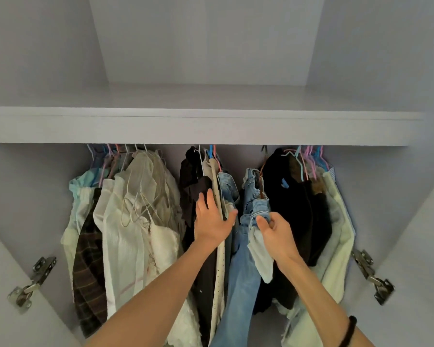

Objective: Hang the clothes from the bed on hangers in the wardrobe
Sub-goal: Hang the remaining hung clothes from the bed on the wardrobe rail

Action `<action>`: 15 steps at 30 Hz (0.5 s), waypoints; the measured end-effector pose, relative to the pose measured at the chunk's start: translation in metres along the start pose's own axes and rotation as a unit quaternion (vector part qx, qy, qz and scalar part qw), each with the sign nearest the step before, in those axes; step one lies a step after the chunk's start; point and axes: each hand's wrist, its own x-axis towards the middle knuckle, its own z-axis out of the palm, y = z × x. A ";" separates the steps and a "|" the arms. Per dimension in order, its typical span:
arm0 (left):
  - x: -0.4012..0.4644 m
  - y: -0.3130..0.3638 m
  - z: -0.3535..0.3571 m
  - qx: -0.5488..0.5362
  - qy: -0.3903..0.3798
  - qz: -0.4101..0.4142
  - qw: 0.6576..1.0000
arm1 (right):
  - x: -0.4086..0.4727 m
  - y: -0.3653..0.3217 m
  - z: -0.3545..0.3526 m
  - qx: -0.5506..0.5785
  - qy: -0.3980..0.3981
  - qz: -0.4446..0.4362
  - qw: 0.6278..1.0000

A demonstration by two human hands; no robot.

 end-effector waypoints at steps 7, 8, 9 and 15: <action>0.039 -0.024 -0.010 -0.008 -0.030 -0.060 0.998 | 0.041 -0.006 0.032 -0.064 0.008 -0.012 0.998; 0.042 -0.025 -0.011 -0.023 -0.035 -0.060 0.997 | 0.044 -0.006 0.033 -0.061 0.006 -0.009 0.998; 0.045 -0.023 -0.011 -0.036 -0.037 -0.053 0.997 | 0.047 -0.006 0.032 -0.057 0.003 -0.007 0.998; 0.052 -0.011 0.004 -0.095 -0.055 -0.051 0.993 | 0.045 0.005 0.011 0.035 -0.074 0.019 0.996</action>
